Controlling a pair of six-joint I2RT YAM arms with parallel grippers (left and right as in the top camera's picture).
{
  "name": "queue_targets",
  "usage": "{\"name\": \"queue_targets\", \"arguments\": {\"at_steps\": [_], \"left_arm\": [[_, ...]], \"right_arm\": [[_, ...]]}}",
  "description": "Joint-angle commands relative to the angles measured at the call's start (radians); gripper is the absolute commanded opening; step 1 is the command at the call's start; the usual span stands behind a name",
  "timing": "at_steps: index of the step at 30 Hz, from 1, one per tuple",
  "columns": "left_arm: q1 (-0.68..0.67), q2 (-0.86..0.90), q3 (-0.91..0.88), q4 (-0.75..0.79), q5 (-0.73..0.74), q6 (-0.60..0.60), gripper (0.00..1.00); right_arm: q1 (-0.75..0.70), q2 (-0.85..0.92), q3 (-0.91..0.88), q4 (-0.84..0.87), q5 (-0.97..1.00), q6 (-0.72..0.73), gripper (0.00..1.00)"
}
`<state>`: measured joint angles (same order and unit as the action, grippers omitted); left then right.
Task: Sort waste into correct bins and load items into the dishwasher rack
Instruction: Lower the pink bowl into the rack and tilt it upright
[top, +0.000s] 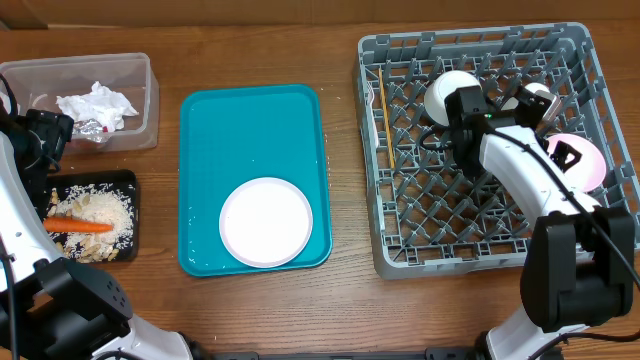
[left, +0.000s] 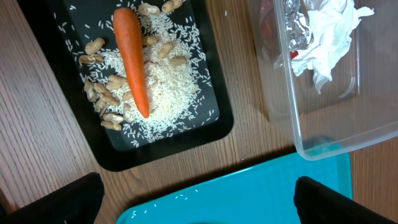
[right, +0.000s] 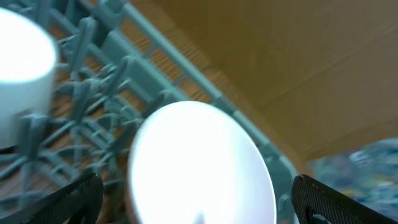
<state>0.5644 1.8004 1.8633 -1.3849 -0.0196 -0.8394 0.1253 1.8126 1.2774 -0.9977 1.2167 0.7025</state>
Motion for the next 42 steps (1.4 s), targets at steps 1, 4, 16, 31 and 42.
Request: {"name": "queue_targets", "arguments": {"at_steps": [1, 4, 16, 31, 42], "left_arm": [[-0.002, -0.001, 0.000, -0.002, -0.013, -0.013, 1.00], [-0.002, -0.001, 0.000, -0.002, -0.014, -0.014, 1.00], [-0.002, -0.001, 0.000, -0.002, -0.014, -0.013, 1.00], [-0.002, -0.001, 0.000, -0.002, -0.014, -0.014, 1.00], [-0.002, -0.001, 0.000, -0.002, -0.013, -0.013, 1.00]], "right_arm": [[0.004, -0.039, 0.090, -0.018, -0.210, -0.002, 1.00], [0.003, -0.080, 0.165, -0.069, -0.320, -0.005, 1.00], [-0.105, -0.184, 0.333, -0.206, -0.834, -0.422, 0.80], [-0.372, -0.064, 0.284, -0.227, -1.191, -0.492, 0.53], [-0.372, -0.004, 0.282, -0.203, -1.141, -0.497, 0.47]]}}
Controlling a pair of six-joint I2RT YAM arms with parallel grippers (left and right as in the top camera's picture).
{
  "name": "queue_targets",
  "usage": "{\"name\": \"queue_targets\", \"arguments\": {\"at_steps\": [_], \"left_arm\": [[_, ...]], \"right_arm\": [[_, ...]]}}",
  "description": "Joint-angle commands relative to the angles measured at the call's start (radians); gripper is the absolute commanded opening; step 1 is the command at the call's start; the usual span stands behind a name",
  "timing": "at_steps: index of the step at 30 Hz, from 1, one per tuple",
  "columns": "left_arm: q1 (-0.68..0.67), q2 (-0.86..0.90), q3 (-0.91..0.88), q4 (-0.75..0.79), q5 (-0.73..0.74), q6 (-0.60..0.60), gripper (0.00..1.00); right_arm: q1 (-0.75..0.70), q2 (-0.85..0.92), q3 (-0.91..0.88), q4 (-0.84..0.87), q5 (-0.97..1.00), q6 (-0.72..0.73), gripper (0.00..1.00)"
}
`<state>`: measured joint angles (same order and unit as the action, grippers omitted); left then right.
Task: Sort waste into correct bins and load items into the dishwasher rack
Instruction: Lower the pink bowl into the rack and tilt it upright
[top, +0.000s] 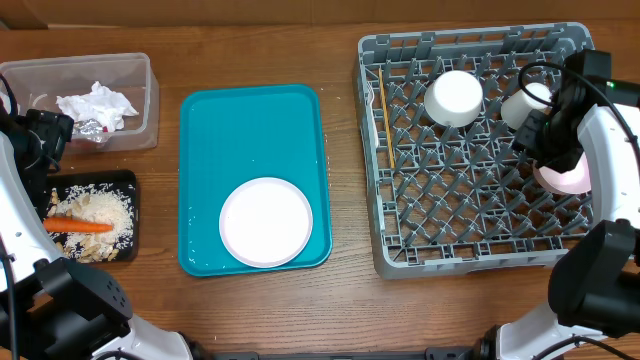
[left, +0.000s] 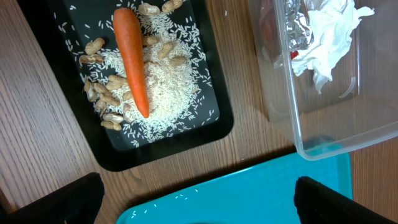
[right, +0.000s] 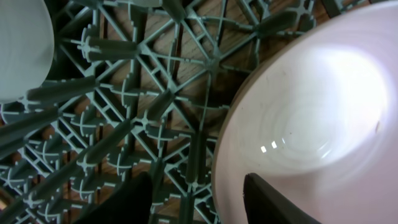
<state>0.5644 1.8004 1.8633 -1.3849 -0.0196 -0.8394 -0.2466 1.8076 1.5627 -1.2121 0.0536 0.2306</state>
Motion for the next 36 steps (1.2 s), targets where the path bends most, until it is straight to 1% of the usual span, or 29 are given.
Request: {"name": "queue_targets", "arguments": {"at_steps": [1, 2, 4, 5, 6, 10, 13, 15, 16, 20, 24, 29, 36], "left_arm": [[-0.002, -0.001, 0.000, -0.002, -0.014, -0.014, 1.00], [-0.002, -0.001, 0.000, -0.002, -0.013, -0.014, 1.00], [-0.002, -0.001, 0.000, -0.002, -0.014, -0.014, 1.00], [-0.002, -0.001, 0.000, -0.002, -0.014, -0.014, 1.00], [-0.002, -0.001, 0.000, -0.002, -0.013, -0.013, 1.00], [-0.002, -0.001, 0.000, -0.002, -0.014, -0.014, 1.00], [-0.002, -0.001, 0.000, -0.002, -0.014, -0.014, 1.00], [-0.002, -0.001, 0.000, -0.002, -0.014, -0.014, 1.00], [-0.002, -0.001, 0.000, -0.002, -0.014, -0.014, 1.00], [-0.002, -0.001, 0.000, -0.002, -0.013, -0.014, 1.00], [-0.002, -0.001, 0.000, -0.002, -0.014, -0.014, 1.00], [-0.002, -0.001, 0.000, -0.002, -0.013, -0.014, 1.00], [-0.002, -0.001, 0.000, -0.002, -0.013, -0.014, 1.00]], "right_arm": [[0.000, 0.001, -0.002, 0.011, 0.031, -0.026, 0.40], [0.000, 0.001, -0.002, 0.011, 0.034, -0.026, 0.32], [0.000, 0.001, -0.002, 0.011, 0.034, -0.026, 0.12], [0.000, 0.001, 0.000, 0.010, 0.034, -0.026, 0.06], [0.000, 0.001, 0.003, 0.010, 0.034, -0.026, 0.04], [0.000, 0.000, 0.035, -0.016, 0.030, -0.026, 0.04], [0.000, -0.007, 0.089, -0.063, -0.017, -0.026, 0.04], [0.000, -0.031, 0.166, -0.106, -0.155, -0.066, 0.04], [0.000, -0.048, 0.203, -0.119, -0.272, -0.115, 0.04], [0.000, -0.088, 0.246, -0.109, -0.557, -0.215, 0.04], [0.000, -0.090, 0.233, -0.075, -0.730, -0.241, 0.04], [0.010, -0.076, 0.181, -0.028, -0.959, -0.320, 0.04], [0.012, -0.035, 0.050, 0.084, -1.184, -0.327, 0.04]]}}
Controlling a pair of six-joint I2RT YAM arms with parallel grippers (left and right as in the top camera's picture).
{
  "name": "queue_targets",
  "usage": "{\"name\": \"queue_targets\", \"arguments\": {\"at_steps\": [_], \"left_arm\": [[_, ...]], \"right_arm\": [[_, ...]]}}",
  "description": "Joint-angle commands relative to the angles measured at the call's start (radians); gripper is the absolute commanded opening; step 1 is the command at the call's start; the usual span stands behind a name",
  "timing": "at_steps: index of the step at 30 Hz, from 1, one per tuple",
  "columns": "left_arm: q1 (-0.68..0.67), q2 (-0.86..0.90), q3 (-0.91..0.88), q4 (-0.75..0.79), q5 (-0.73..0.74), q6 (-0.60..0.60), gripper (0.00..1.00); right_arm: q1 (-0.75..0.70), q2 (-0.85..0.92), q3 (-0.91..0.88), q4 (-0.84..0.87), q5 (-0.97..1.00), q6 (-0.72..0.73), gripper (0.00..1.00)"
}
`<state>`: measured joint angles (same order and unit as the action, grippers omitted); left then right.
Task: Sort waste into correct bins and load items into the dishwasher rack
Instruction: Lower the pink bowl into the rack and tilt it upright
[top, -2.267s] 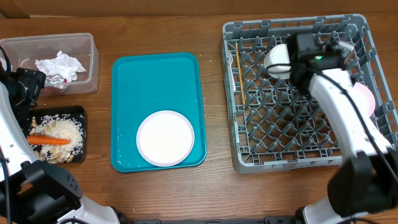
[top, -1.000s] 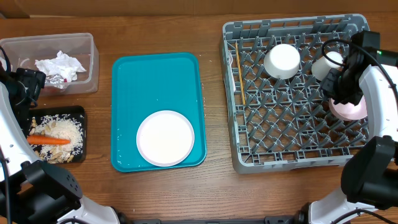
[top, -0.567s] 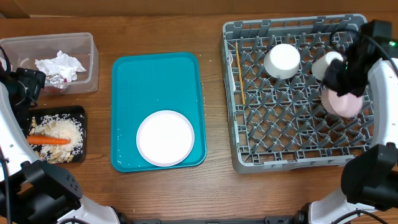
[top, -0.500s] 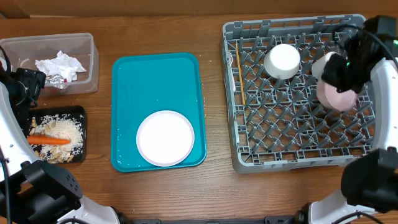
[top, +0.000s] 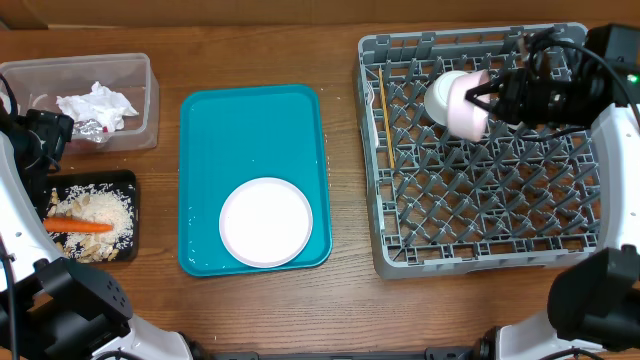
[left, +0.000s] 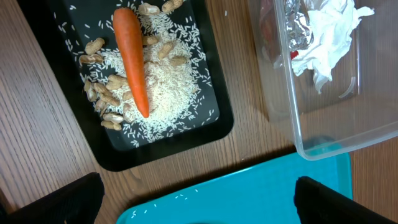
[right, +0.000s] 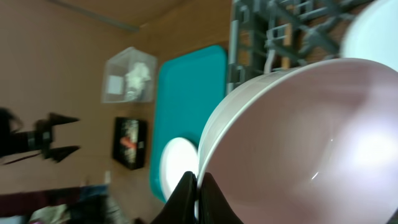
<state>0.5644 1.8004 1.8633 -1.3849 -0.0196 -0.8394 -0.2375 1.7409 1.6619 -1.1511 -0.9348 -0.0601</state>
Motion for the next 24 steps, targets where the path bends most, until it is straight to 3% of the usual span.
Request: {"name": "queue_targets", "arguments": {"at_steps": [1, 24], "left_arm": [[-0.002, -0.001, 0.000, -0.002, -0.014, -0.014, 1.00], [-0.002, -0.001, 0.000, -0.002, -0.014, -0.014, 1.00]], "right_arm": [[0.004, 0.045, -0.071, 0.037, -0.229, -0.047, 0.04], [0.006, 0.062, -0.248, 0.178, -0.243, -0.041, 0.04]]}}
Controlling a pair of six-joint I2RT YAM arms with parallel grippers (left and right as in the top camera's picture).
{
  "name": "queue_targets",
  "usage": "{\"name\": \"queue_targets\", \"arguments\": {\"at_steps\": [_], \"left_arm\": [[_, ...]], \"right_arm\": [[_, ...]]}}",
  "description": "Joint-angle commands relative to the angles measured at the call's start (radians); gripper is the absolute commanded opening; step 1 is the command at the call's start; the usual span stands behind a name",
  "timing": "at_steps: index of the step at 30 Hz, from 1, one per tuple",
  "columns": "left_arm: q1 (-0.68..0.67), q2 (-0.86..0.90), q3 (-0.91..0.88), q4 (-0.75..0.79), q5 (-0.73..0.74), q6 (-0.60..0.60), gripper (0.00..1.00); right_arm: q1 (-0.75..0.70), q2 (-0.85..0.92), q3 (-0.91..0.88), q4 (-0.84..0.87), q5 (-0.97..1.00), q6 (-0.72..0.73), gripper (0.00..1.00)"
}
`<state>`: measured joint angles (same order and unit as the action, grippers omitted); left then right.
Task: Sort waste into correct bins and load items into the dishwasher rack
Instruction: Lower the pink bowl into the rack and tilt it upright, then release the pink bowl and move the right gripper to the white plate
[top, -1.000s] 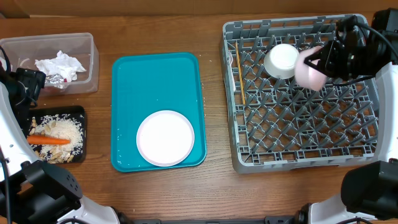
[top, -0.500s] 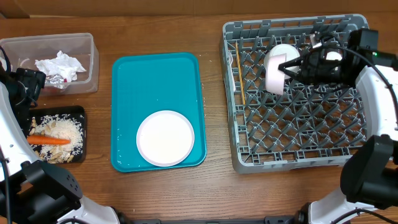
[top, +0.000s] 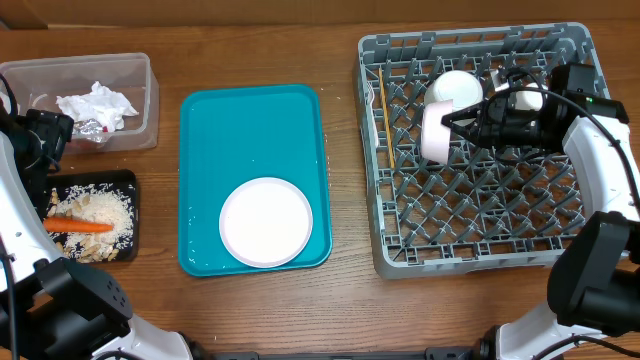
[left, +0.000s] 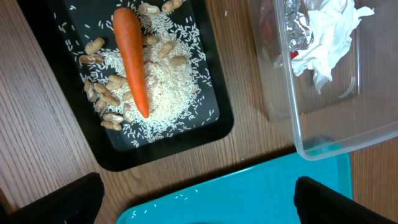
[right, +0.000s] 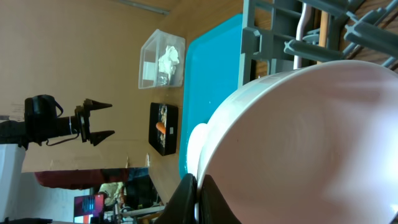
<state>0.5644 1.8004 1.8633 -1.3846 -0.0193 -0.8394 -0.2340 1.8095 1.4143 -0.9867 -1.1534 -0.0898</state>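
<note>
A pink bowl (top: 434, 133) is turned on edge over the left-centre of the grey dishwasher rack (top: 478, 250), just below a white cup (top: 456, 87). My right gripper (top: 458, 127) is shut on its rim. In the right wrist view the pink bowl (right: 311, 137) fills the frame, and the right gripper (right: 198, 186) pinches its edge. A white plate (top: 266, 221) lies on the teal tray (top: 250, 120). My left gripper (top: 46, 136) hangs open at the far left, and in its wrist view the left gripper (left: 199, 202) holds nothing.
A black tray (left: 205, 127) holds rice, peanuts and a carrot (left: 131, 60). Beside it a clear bin (left: 323, 130) holds crumpled tissue and foil. In the rack are a second white cup (top: 527, 98) at back right and chopsticks (top: 383, 115) along the left side.
My right gripper, still shut on the pink bowl, now holds it further left and lower, beneath the white cup. The left arm has not moved.
My right gripper was open over the rack's back while the pink bowl lay at the rack's right side. Then it was at that bowl's rim. Then it held the bowl on edge by the white cup, and now left of centre.
</note>
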Motion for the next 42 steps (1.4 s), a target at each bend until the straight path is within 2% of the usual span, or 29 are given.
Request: {"name": "queue_targets", "arguments": {"at_steps": [1, 11, 26, 29, 33, 38, 41, 42], "left_arm": [[-0.002, -0.001, 0.000, -0.002, -0.014, -0.014, 1.00], [-0.002, -0.001, 0.000, -0.002, -0.014, -0.013, 1.00], [-0.002, -0.001, 0.000, -0.002, -0.014, -0.014, 1.00], [-0.002, -0.001, 0.000, -0.002, -0.014, -0.014, 1.00], [-0.002, -0.001, 0.000, -0.002, -0.014, -0.013, 1.00], [-0.002, -0.001, 0.000, -0.002, -0.014, -0.014, 1.00], [-0.002, -0.001, 0.000, -0.002, -0.014, -0.013, 1.00], [-0.002, -0.001, 0.000, -0.002, -0.014, -0.014, 1.00]], "right_arm": [[0.002, -0.007, 0.000, 0.013, -0.010, -0.011, 0.04], [-0.004, -0.007, -0.001, 0.013, 0.143, 0.015, 0.04], [-0.109, -0.008, 0.005, 0.000, 0.159, 0.110, 0.04], [-0.137, -0.008, 0.047, -0.045, 0.188, 0.110, 0.04], [-0.158, -0.008, 0.136, -0.135, 0.361, 0.122, 0.04], [-0.161, -0.008, 0.257, -0.248, 0.688, 0.198, 0.08], [-0.161, -0.008, 0.308, -0.306, 0.800, 0.203, 0.26], [-0.161, -0.008, 0.321, -0.323, 0.822, 0.203, 0.27]]}}
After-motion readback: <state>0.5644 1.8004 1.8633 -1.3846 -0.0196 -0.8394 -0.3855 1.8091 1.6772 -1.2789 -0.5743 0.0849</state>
